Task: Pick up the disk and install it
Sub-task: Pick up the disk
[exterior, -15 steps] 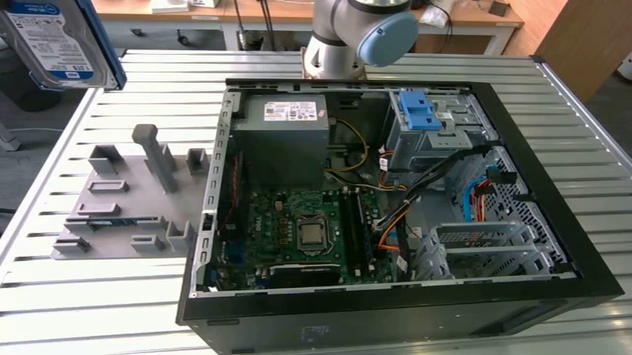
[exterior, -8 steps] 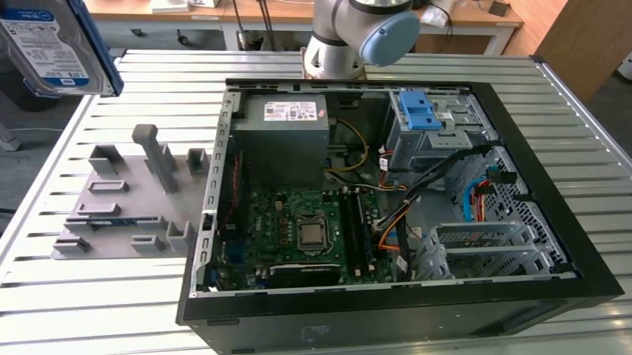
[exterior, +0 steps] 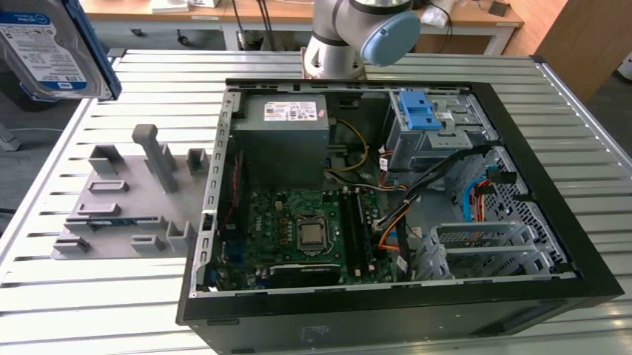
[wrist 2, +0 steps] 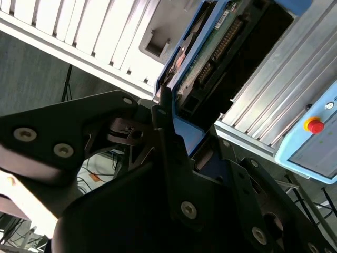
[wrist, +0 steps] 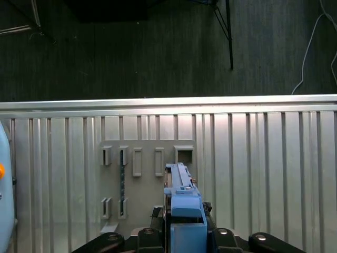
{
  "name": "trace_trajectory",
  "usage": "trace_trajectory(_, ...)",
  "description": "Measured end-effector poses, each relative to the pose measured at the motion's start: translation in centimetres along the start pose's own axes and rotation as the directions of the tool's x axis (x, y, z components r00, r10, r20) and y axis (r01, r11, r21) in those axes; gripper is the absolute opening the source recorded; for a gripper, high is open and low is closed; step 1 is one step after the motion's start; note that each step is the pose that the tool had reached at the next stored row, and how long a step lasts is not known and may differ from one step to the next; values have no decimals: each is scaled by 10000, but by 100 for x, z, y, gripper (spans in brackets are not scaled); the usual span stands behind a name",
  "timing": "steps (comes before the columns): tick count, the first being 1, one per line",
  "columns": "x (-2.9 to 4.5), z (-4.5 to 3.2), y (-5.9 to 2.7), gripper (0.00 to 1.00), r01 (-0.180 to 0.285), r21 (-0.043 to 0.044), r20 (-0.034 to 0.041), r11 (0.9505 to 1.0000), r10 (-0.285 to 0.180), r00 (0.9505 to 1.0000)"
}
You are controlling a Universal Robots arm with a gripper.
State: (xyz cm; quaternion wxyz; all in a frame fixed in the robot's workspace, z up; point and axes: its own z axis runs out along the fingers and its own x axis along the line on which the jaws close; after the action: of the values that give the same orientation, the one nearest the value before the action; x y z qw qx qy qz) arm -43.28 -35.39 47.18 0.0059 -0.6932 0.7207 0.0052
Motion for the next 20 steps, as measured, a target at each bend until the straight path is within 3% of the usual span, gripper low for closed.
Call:
trace_trajectory(11,-3,-210,-1,36,1,0,0,10000,-1,10000)
trace_trajectory(20,89,-228,-4,36,1,0,0,10000,-1,10000)
